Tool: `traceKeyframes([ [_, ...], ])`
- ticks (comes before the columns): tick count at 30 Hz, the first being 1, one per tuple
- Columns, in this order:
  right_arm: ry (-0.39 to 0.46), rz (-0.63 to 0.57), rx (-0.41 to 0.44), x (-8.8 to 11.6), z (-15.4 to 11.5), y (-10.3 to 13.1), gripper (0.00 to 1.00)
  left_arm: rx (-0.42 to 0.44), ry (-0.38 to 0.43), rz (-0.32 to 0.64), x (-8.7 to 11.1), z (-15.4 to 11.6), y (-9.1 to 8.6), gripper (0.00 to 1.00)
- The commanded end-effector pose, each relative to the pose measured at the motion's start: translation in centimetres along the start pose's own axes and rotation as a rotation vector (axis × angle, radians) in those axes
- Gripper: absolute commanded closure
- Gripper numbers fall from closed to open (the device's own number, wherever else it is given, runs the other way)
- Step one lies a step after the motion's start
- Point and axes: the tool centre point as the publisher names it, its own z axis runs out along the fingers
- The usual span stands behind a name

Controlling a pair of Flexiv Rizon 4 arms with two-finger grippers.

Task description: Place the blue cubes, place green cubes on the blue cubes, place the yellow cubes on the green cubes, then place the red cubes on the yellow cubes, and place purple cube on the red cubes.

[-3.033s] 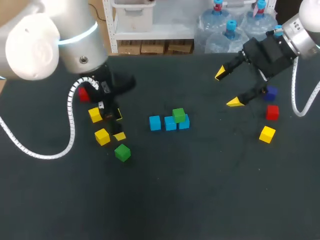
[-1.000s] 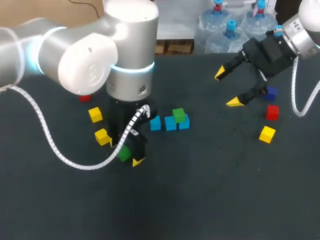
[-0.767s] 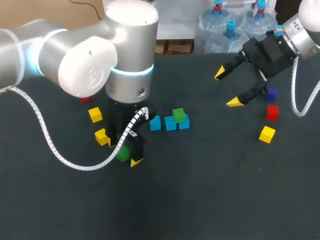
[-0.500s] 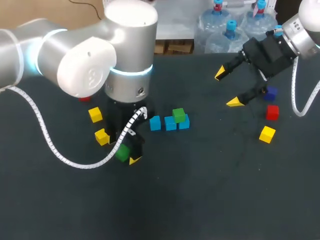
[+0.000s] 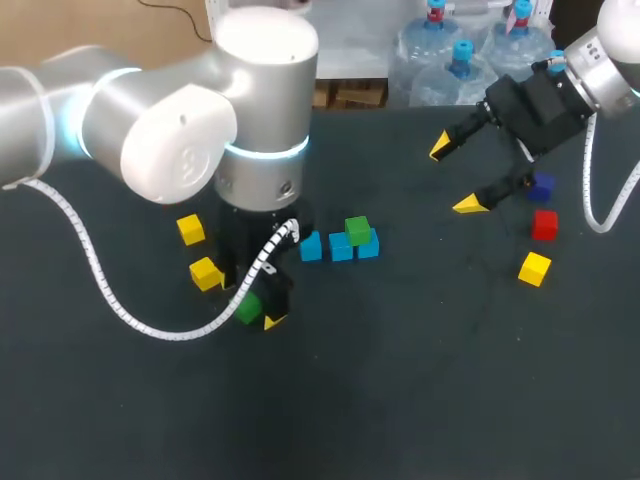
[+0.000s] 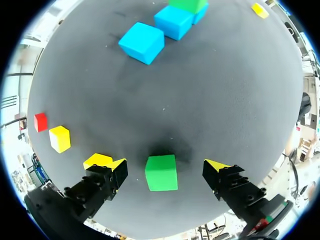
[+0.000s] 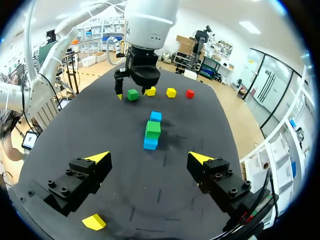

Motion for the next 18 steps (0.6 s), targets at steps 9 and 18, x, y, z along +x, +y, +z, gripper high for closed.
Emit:
traceKeyframes([
  [9,-0.001,-0.001,0.001,0.01,0.03,0.01,0.00,-0.036,-0.053,-0.032,0.73,-0.10,-0.78,0.00],
  [18,-0.001,-0.001,0.001,0.01,0.03,0.01,0.00,-0.034,-0.114,-0.037,0.87,0.13,-0.85,0.00],
])
